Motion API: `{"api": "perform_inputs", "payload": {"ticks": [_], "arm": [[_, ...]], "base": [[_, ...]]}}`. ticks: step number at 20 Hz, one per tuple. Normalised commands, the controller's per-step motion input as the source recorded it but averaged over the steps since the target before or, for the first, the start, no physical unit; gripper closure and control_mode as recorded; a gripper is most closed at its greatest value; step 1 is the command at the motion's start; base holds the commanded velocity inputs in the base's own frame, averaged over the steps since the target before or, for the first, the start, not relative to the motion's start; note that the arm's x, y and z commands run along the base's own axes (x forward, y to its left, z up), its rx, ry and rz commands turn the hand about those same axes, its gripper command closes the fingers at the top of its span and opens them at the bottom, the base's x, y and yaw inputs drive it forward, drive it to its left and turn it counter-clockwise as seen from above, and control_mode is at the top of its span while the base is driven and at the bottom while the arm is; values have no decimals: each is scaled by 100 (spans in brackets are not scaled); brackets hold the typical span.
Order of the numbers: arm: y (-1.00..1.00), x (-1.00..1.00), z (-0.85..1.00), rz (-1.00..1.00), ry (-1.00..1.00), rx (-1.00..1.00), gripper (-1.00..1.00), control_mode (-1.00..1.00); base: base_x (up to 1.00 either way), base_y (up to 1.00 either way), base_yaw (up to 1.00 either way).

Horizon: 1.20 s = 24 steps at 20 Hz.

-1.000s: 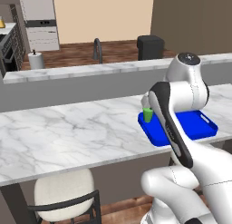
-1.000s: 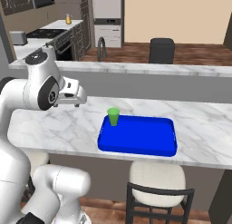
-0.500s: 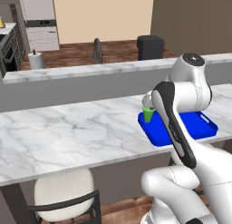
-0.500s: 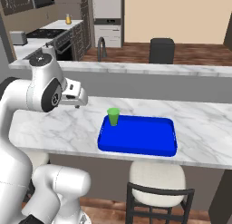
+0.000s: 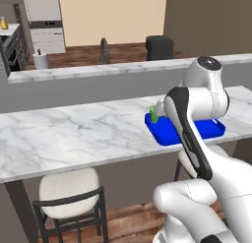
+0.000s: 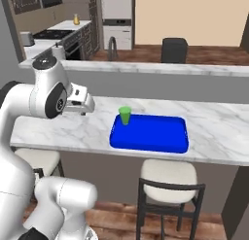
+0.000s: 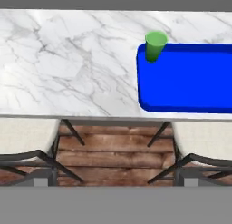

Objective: There is a tray on the dining counter. Grab the cup, mug, and pitcher and place them on the tray. The pitcher may be placed next to the tray if it cannot fit the tray.

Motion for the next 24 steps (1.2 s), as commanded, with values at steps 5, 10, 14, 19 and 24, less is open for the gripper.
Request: {"api": "perform_inputs", "payload": {"ticks": [5, 10, 14, 19, 24], "arm": [[0, 0, 0, 0, 0, 0, -100, 100], [0, 0, 0, 0, 0, 0, -100, 100], [0, 0, 0, 0, 0, 0, -100, 100], [0, 0, 0, 0, 0, 0, -100, 100], [0, 0, 0, 0, 0, 0, -100, 100]], "base": [[-100, -5, 2], [-82, -73, 0], [-47, -100, -5], [-46, -100, -8], [-47, -100, -11]]}}
